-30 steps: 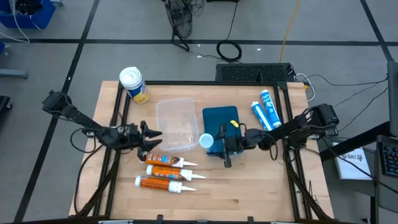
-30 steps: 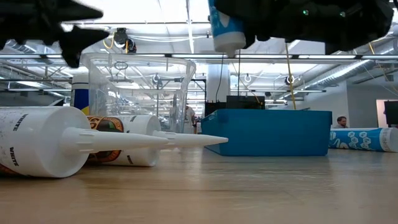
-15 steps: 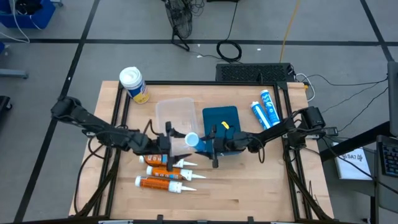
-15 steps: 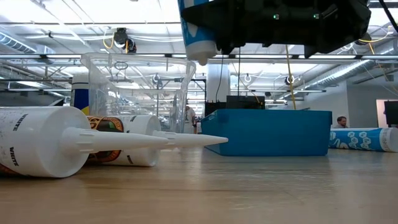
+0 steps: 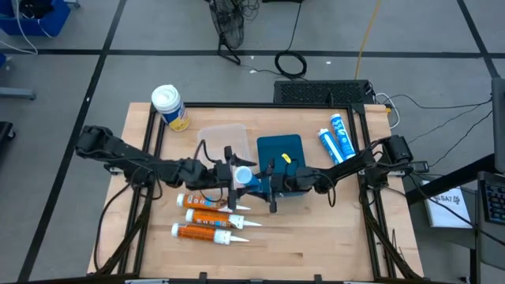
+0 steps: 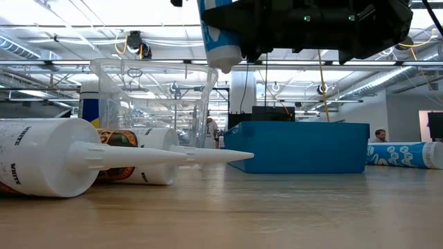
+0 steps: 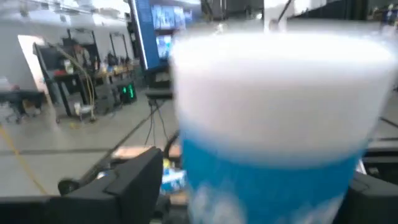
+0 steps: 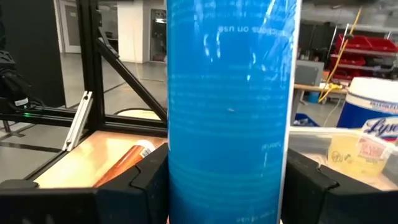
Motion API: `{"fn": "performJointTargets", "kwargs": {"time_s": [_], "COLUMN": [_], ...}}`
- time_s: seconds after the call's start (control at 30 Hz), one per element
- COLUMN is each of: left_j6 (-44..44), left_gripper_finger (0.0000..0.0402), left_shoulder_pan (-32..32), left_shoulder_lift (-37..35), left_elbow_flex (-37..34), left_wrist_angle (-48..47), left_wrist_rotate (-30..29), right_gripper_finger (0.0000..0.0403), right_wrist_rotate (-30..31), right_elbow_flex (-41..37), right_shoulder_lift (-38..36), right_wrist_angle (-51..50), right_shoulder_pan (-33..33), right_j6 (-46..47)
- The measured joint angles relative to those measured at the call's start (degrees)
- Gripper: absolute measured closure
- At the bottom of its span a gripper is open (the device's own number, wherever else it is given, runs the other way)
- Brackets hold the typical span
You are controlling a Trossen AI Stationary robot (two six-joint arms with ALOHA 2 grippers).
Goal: Pick & place silicon tubes, Sealant and Lysol wipes
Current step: Put the left blue sealant into the transparent bin
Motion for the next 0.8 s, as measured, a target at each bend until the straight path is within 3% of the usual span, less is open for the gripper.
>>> {"fn": "performJointTargets", "kwargs": {"time_s": [0.1,0.27,0.43,0.5,0.57,0.63,0.8], "left_j6": [0.48,2.56,3.07,2.58,-1.36,-10.09,-29.97], "left_gripper_finger": [0.0190,0.0196,0.0196,0.0196,0.0196,0.0196,0.0196], "left_shoulder_pan": [-0.83,-4.23,-10.08,-12.58,-14.46,-15.75,-13.89], "left_shoulder_lift": [-1.01,-6.15,-15.09,-18.16,-20.52,-22.74,-24.02], "left_elbow_flex": [-0.01,-0.11,-0.03,0.02,0.02,-0.01,-0.02], "left_wrist_angle": [-1.32,-5.86,-13.25,-17.82,-22.97,-30.60,-44.91], "left_wrist_rotate": [0.17,-3.62,-16.79,-26.50,-34.44,-37.78,-37.59], "right_gripper_finger": [0.0198,0.0198,0.0075,0.0033,0.0015,0.0018,0.0038], "right_wrist_rotate": [-0.02,-0.29,0.50,-0.50,-0.78,-0.15,-0.22], "right_elbow_flex": [0.02,0.36,-0.20,-0.37,-0.38,-0.31,-0.33], "right_shoulder_lift": [-0.04,-0.28,-0.37,-0.39,-0.82,-1.50,-1.89], "right_wrist_angle": [-0.84,0.48,-0.47,-1.99,-1.05,-1.13,-0.37], "right_shoulder_pan": [0.00,0.13,1.29,2.07,2.54,2.70,2.73], "right_j6": [0.85,-0.04,-0.66,-0.68,-0.71,-0.79,-1.42]}}
